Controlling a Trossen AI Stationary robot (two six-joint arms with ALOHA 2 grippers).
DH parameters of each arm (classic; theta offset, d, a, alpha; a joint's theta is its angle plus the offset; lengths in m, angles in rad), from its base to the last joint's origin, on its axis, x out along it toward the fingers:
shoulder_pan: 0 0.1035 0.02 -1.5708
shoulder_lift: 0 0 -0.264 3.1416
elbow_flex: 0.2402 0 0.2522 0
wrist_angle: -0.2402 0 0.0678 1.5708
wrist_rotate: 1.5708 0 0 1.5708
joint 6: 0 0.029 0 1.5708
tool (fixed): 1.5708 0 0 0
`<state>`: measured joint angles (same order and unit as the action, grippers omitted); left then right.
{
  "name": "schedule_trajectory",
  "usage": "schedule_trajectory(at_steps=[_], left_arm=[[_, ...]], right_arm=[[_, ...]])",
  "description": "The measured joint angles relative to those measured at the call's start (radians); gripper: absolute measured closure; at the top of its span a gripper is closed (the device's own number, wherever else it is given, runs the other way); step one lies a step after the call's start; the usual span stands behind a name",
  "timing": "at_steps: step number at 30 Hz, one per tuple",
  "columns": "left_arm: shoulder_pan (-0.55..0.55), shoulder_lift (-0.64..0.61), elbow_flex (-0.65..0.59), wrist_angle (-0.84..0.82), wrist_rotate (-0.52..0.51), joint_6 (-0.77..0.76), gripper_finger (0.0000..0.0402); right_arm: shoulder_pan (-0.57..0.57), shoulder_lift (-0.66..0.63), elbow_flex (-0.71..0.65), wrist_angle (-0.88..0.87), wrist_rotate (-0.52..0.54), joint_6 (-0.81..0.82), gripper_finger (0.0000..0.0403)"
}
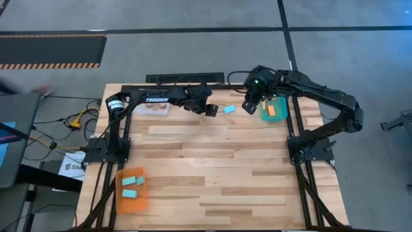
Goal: Sort & place blocks by color
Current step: Put the brown block into the transparent bin
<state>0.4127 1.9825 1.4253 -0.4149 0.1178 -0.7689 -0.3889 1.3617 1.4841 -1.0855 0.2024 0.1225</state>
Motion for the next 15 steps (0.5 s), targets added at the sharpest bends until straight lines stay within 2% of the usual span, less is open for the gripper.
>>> schedule_trajectory(at_steps=[2, 6, 10, 12, 15], left_arm=[[0.0, -0.009, 0.029, -0.068, -0.029, 0.032, 0.0203], [-0.032, -0.025, 0.164, -0.242, -0.196, 0.132, 0.0203], [-0.073, -0.025, 0.231, -0.265, -0.389, 0.159, 0.02], [-0.081, -0.023, 0.24, -0.258, -0.419, 0.159, 0.0193], [-0.073, -0.02, 0.241, -0.257, -0.403, 0.134, 0.0173]], right_arm=[[0.0, 0.0, 0.0, 0.0, 0.0, 0.011, 0.024], [0.0, 0.0, 0.0, 0.001, 0.0, 0.044, 0.024], [0.0, 0.0, 0.0, 0.005, 0.0, 0.069, 0.024], [0.0, 0.0, 0.0, 0.008, 0.001, 0.087, 0.024], [0.001, 0.0, 0.0, 0.005, 0.001, 0.11, 0.024]])
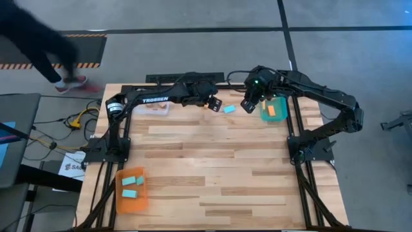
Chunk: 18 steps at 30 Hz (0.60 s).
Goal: Sort & place blocks by color
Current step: Put the brown block into the transparent bin
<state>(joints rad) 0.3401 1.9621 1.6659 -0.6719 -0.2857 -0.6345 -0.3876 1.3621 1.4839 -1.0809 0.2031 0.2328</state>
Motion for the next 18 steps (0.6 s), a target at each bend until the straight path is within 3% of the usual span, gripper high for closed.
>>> schedule_trajectory(at_steps=[7, 10, 18], left_arm=[[0.025, 0.002, -0.001, -0.026, -0.03, -0.044, 0.0094], [0.022, 0.004, -0.001, -0.052, -0.041, -0.128, 0.0071], [-0.02, 0.125, -0.002, -0.058, -0.033, -0.241, 0.0069]], right_arm=[[0.024, 0.0, 0.0, -0.008, 0.0, 0.016, 0.024], [0.032, 0.0, 0.0, -0.012, 0.0, 0.022, 0.024], [0.051, 0.001, 0.0, -0.02, 0.0, 0.022, 0.024]])
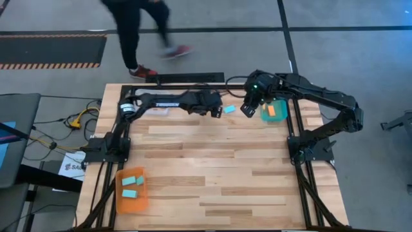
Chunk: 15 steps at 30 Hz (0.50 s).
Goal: Sort & place blocks by color
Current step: Put the brown block into the transparent bin
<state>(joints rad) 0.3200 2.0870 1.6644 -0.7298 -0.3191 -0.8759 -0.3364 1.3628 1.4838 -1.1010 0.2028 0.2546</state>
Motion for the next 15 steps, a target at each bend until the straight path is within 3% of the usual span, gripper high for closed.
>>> schedule_trajectory(at_steps=[5, 9, 15], left_arm=[[-0.019, 0.072, 0.0, 0.009, 0.01, -0.068, 0.0076], [-0.02, 0.125, 0.0, 0.009, 0.074, -0.108, 0.0077], [-0.026, 0.138, 0.002, 0.006, 0.052, -0.139, 0.0078]], right_arm=[[0.005, 0.0, 0.0, -0.027, 0.0, -0.001, 0.024], [0.005, 0.0, 0.0, -0.05, 0.0, -0.016, 0.024], [0.005, 0.0, 0.0, -0.051, 0.0, -0.025, 0.024]])
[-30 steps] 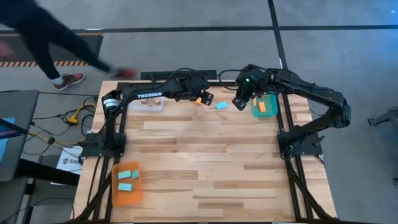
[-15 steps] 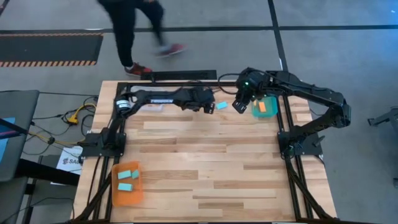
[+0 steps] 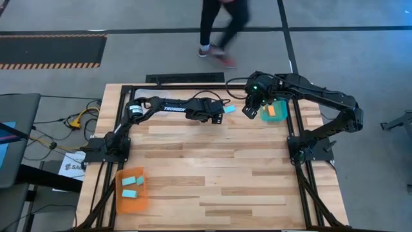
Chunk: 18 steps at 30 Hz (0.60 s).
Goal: Sort & place blocks by color
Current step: Put the brown block into the transparent bin
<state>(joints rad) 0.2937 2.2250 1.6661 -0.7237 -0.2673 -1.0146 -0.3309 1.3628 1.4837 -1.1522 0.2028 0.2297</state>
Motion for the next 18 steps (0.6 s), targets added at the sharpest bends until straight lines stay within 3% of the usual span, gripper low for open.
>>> schedule_trajectory(at_steps=[4, 7, 14, 18], left_arm=[[-0.001, 0.0, -0.001, 0.001, -0.02, 0.004, 0.0095], [0.001, 0.0, -0.001, -0.003, -0.011, 0.01, 0.0136], [0.0, -0.033, -0.002, -0.02, -0.039, 0.085, 0.0302], [0.001, -0.094, -0.002, -0.063, -0.079, 0.1, 0.0303]], right_arm=[[0.0, 0.0, 0.0, 0.0, 0.0, -0.005, 0.024], [0.0, 0.0, 0.0, 0.0, 0.0, -0.018, 0.024], [0.0, 0.0, 0.0, 0.001, 0.001, -0.021, 0.024], [0.0, 0.0, 0.0, 0.003, 0.002, -0.021, 0.024]])
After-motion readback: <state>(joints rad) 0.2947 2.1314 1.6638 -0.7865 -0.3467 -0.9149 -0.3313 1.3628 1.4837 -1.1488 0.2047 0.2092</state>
